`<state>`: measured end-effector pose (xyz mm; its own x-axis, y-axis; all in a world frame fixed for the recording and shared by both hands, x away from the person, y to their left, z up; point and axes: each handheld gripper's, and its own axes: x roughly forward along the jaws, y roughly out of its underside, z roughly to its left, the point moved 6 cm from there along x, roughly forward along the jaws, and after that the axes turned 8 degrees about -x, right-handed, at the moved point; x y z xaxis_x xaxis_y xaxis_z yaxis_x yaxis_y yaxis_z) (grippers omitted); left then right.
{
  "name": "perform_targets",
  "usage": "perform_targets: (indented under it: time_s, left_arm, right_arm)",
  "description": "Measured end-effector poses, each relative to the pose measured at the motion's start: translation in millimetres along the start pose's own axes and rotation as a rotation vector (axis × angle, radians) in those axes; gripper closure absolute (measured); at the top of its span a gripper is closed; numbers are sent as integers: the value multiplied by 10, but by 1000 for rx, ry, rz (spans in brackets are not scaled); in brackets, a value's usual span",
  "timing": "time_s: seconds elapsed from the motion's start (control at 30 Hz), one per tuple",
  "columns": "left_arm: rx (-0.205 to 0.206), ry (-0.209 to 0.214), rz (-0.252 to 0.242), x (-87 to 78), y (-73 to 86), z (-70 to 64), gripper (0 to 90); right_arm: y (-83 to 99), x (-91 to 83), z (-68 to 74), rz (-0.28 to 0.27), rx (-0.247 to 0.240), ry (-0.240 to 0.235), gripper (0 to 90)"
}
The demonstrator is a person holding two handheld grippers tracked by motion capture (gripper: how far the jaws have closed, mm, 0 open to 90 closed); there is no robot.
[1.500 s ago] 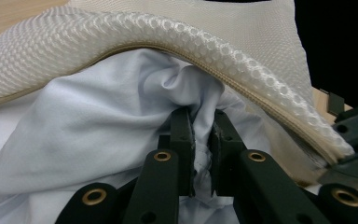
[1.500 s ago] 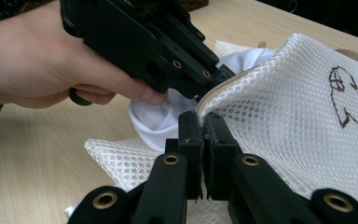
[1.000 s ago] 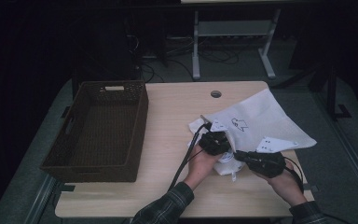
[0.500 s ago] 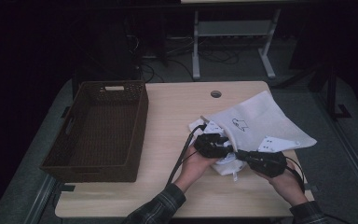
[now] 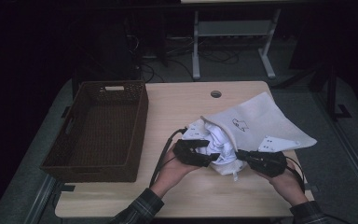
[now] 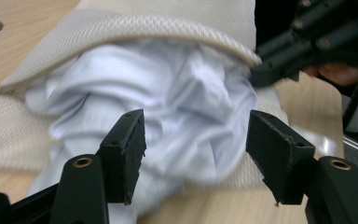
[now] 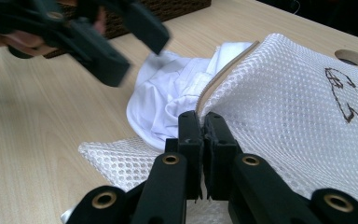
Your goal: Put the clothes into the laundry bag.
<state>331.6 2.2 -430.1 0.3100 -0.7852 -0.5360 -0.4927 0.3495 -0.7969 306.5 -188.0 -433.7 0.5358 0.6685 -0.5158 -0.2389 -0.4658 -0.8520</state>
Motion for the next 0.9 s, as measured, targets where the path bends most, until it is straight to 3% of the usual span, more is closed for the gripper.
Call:
perform_targets:
  time_s: [0.17,0.47,0.6,0.77,0.9]
  left_arm:
    - [27,-8,45,-21,179,-2,359]
    - [28,-12,113,238,329,50,363]
    - [30,-28,96,311,318,67,497]
    - [27,15,53,291,210,11,768]
    - [31,12,31,298,128,-10,874]
  right_arm:
    - [3,2,-1,2,-1,0,860]
    - [9,7,0,3,2,-2,860]
    - [10,16,4,4,-1,-4,860]
    - [9,19,4,4,-2,-5,861]
    - [3,23,6,3,-2,-6,860]
